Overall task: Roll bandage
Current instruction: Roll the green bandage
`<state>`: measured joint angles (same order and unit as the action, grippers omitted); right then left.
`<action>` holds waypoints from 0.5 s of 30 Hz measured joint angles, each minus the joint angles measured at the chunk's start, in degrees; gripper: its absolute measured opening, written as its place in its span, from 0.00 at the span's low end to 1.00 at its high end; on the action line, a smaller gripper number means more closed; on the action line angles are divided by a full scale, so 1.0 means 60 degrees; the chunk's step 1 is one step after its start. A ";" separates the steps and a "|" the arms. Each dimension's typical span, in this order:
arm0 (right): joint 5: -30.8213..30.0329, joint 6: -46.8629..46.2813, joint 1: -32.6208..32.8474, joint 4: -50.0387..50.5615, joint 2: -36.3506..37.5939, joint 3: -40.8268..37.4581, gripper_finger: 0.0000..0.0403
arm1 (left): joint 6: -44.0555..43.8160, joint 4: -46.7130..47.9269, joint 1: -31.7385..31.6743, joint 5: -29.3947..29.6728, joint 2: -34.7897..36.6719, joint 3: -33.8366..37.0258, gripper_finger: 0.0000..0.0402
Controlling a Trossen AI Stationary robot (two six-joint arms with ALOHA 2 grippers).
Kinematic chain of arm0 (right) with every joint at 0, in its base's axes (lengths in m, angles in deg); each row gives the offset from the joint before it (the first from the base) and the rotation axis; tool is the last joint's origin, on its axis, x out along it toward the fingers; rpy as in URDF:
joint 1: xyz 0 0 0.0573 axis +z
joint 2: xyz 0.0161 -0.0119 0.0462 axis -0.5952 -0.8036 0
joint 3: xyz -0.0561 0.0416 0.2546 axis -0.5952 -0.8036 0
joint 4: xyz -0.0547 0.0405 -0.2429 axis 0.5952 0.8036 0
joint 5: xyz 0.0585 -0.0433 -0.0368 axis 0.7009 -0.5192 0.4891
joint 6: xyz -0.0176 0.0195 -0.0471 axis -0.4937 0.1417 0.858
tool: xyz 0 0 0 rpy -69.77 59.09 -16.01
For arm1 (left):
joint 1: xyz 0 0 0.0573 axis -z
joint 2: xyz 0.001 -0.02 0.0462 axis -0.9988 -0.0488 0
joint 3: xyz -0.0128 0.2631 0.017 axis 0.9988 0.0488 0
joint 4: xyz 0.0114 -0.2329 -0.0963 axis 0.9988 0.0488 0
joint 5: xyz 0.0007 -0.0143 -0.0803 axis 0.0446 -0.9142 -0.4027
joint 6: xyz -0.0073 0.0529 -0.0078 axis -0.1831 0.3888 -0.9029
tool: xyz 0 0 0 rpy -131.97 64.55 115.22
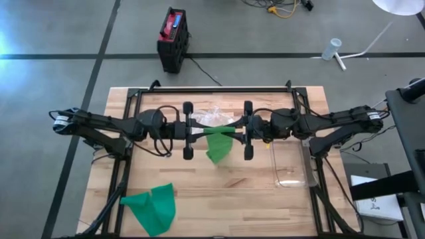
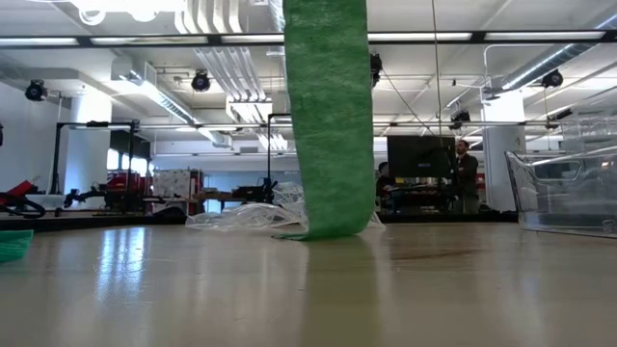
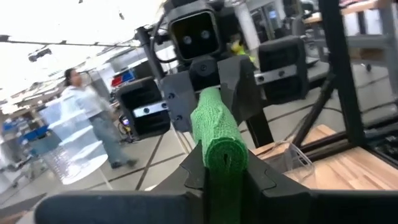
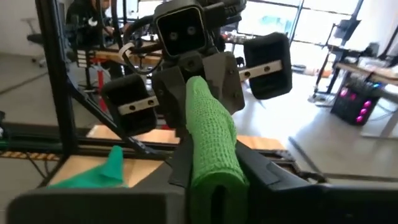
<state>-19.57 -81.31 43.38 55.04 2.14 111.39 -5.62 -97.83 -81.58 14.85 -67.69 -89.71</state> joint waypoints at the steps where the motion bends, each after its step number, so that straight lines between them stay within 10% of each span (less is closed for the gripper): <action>1: -0.0037 0.0148 -0.0007 -0.0016 0.0000 0.0000 0.14 | -0.0151 -0.0015 0.0006 0.0241 0.0014 0.0000 0.11; 15: -0.1077 0.3772 0.0090 0.0052 0.0015 0.0025 0.10 | -0.3216 0.0308 0.0000 0.0511 0.0274 0.0002 0.59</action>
<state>-26.03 -58.68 43.92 55.35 2.23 111.55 -24.91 -95.98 -81.58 17.91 -66.04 -89.69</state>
